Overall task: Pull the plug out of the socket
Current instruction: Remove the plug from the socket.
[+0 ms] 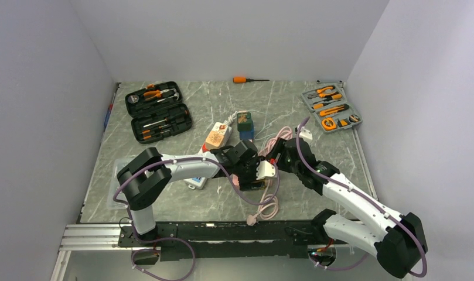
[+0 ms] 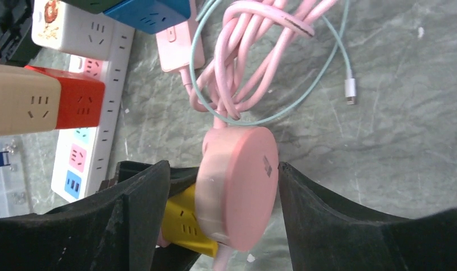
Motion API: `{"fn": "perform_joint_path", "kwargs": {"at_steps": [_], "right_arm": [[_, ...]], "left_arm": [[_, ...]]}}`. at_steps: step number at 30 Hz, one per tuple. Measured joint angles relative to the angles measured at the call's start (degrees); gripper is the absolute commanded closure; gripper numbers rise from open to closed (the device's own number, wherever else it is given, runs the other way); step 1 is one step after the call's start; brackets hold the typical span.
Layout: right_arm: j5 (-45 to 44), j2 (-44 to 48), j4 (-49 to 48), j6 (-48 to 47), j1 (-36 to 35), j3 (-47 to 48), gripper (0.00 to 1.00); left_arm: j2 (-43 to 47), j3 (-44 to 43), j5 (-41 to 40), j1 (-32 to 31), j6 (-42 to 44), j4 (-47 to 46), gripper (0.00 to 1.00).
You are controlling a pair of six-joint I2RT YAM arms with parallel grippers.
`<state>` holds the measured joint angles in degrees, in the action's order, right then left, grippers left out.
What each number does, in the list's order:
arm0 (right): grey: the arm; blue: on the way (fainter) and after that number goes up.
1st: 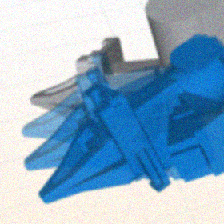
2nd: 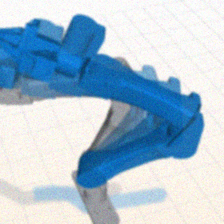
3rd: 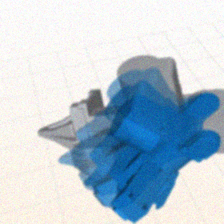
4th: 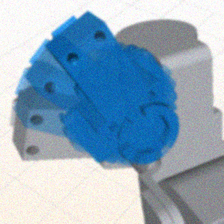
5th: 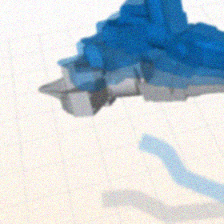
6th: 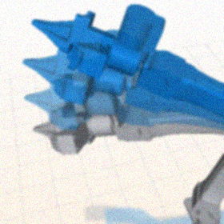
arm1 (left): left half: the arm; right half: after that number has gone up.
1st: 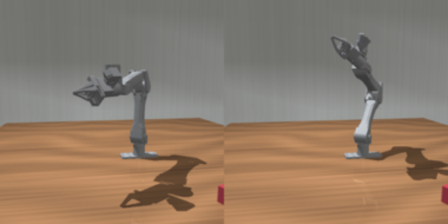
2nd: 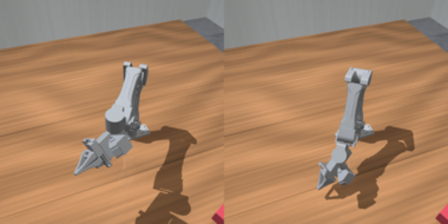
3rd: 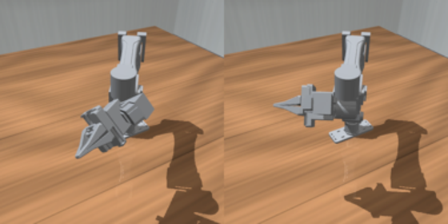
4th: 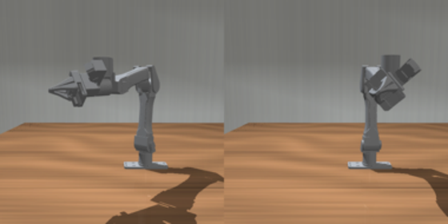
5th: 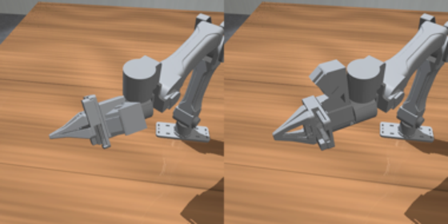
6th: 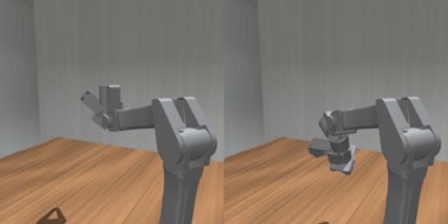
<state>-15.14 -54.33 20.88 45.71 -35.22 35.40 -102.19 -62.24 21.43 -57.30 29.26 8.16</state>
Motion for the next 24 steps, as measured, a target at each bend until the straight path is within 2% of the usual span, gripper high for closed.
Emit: {"fn": "perform_joint_path", "kwargs": {"at_steps": [5, 11, 18, 24], "right_arm": [[2.51, -2.21, -1.22, -0.28, 0.39, 0.35, 0.3], [5.18, -6.36, -0.94, -0.5, 0.44, 0.76, 0.32], [8.5, -10.01, -1.81, -0.15, 0.52, 1.42, 0.43], [9.79, -12.35, -3.26, -0.04, 0.31, 1.53, 0.45]], "left_arm": [[-0.02, -3.41, -3.85, -0.57, 1.75, 6.36, 1.0], [0.0, -3.69, -6.27, -1.03, 3.32, 7.58, 1.0], [0.22, -3.8, -8.57, -1.14, 4.66, 8.59, 1.0], [1.03, -3.93, -10.16, -1.51, 4.81, 9.03, 1.0]]}}
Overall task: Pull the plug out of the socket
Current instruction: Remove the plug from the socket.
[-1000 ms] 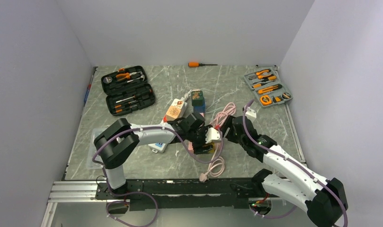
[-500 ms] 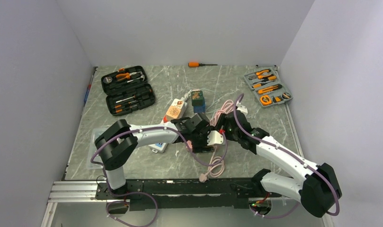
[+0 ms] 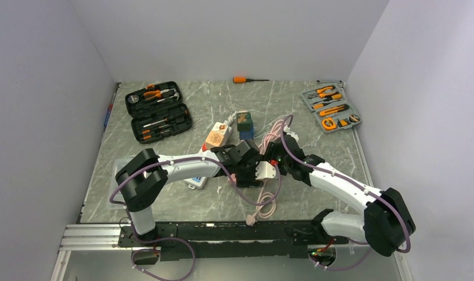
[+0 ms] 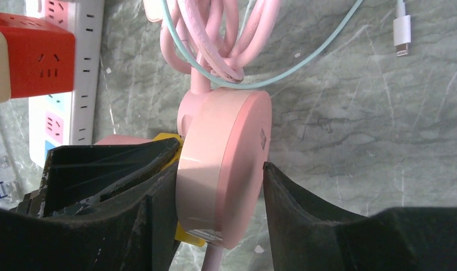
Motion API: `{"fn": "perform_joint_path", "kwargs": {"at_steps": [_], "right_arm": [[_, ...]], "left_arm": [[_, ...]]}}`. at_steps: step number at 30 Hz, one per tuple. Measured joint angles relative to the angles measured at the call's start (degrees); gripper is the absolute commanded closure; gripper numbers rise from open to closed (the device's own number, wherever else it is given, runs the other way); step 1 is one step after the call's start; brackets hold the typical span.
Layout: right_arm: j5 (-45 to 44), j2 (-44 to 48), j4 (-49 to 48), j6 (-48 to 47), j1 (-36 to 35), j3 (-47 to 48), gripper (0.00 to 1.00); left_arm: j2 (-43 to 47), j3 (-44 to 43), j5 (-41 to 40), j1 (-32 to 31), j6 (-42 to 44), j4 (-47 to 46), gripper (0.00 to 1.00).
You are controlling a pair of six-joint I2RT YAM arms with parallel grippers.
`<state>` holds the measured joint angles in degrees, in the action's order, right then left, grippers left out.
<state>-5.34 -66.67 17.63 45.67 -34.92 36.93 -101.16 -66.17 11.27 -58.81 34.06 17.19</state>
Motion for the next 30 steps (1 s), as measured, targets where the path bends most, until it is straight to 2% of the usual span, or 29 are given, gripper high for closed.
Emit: {"fn": "perform_joint_path", "kwargs": {"at_steps": [5, 8, 16, 23, 30], "right_arm": [[0.04, -1.42, -0.72, 0.81, -0.31, 0.63, 0.47], [-0.74, -1.36, -1.6, 1.51, -0.42, 0.37, 0.51], [-2.21, -0.76, -3.02, 3.45, -0.48, -1.49, 0.81], [-2.6, 1.57, -4.04, 4.68, -0.61, -3.61, 1.0], [-4.63, 5.86, -5.86, 6.03, -1.16, -6.05, 1.0]], "left_arm": [[0.04, -2.01, -1.38, 0.09, -0.85, 3.52, 1.0], [0.2, -3.45, -1.64, 0.15, -1.14, 5.01, 1.0], [2.01, -4.9, -2.25, -1.03, -1.49, 6.36, 1.0], [2.25, -4.9, -2.56, -1.44, -0.74, 6.58, 1.0], [4.87, -3.34, -2.29, -1.51, -0.07, 4.7, 1.0]]}}
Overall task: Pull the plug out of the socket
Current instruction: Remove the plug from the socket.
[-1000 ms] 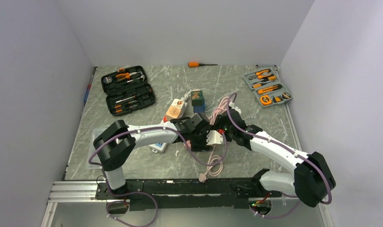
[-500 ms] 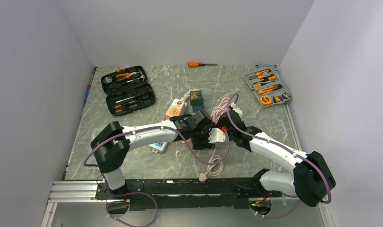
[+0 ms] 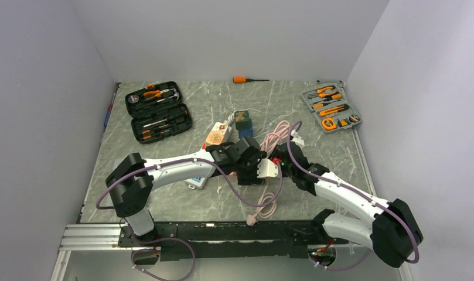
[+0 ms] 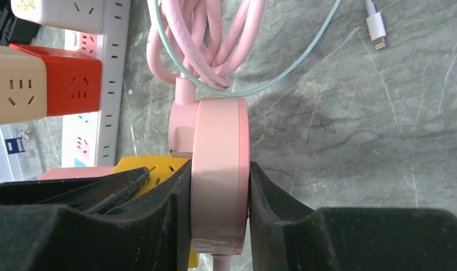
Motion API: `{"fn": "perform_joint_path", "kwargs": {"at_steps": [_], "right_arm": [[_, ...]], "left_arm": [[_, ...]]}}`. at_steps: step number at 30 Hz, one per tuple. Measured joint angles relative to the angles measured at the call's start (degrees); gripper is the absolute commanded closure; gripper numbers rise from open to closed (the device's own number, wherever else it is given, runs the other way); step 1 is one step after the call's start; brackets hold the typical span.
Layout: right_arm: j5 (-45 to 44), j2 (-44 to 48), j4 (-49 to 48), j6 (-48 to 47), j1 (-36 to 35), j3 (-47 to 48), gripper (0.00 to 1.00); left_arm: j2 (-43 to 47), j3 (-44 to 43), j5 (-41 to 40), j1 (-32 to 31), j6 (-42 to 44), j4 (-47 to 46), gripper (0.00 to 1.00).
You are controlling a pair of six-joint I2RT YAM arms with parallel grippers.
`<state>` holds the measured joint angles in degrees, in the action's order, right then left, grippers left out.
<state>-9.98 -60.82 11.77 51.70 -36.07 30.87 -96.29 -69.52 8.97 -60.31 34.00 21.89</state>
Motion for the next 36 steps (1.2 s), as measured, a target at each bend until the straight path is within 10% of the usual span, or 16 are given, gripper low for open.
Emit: {"fn": "perform_joint_path", "kwargs": {"at_steps": [36], "right_arm": [[-9.94, -13.22, 1.92, 2.54, -12.39, 9.53, 1.0]], "left_arm": [[5.4, 1.36, 11.78, 7.93, 20.72, 14.69, 1.0]]}}
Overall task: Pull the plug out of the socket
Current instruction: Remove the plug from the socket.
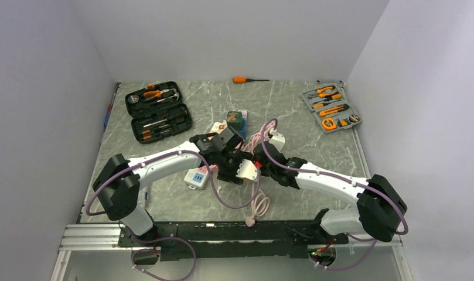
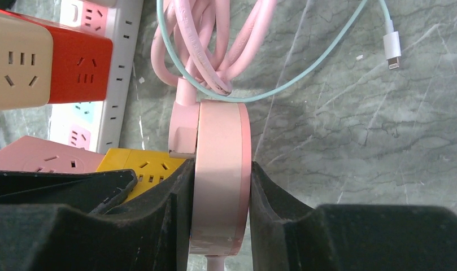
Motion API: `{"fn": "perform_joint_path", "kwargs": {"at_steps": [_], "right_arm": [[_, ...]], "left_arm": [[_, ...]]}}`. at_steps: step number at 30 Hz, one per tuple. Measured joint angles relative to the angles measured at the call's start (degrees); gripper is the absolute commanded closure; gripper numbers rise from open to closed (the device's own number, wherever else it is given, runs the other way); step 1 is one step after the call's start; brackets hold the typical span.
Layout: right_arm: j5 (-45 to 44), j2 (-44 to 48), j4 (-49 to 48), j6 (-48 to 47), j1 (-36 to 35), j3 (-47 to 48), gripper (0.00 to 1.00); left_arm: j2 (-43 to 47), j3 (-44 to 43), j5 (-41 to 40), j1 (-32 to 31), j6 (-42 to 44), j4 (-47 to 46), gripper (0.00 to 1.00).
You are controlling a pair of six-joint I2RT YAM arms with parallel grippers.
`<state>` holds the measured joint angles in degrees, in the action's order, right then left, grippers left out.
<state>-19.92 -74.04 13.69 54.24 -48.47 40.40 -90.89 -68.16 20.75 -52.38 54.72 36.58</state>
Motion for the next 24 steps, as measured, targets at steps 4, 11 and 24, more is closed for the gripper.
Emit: {"fn": "perform_joint_path", "kwargs": {"at_steps": [4, 11, 24], "right_arm": [[-0.66, 0.15, 0.59, 0.39, -0.37, 0.02, 1.0], [-1.46, 2.29, 0.37, 0.81, -0.37, -1.99, 1.0], [-6.4, 2.08, 0.87, 1.55, 0.72, -3.04, 1.0]], "left_arm": [[0.0, 0.0, -0.44, -0.33, 0.74, 0.15, 1.0], [0.11, 0.42, -1.6, -1.16, 0.04, -1.03, 1.0], [10.86, 3.02, -5.73, 0.94, -11.02, -7.26, 1.0]]}}
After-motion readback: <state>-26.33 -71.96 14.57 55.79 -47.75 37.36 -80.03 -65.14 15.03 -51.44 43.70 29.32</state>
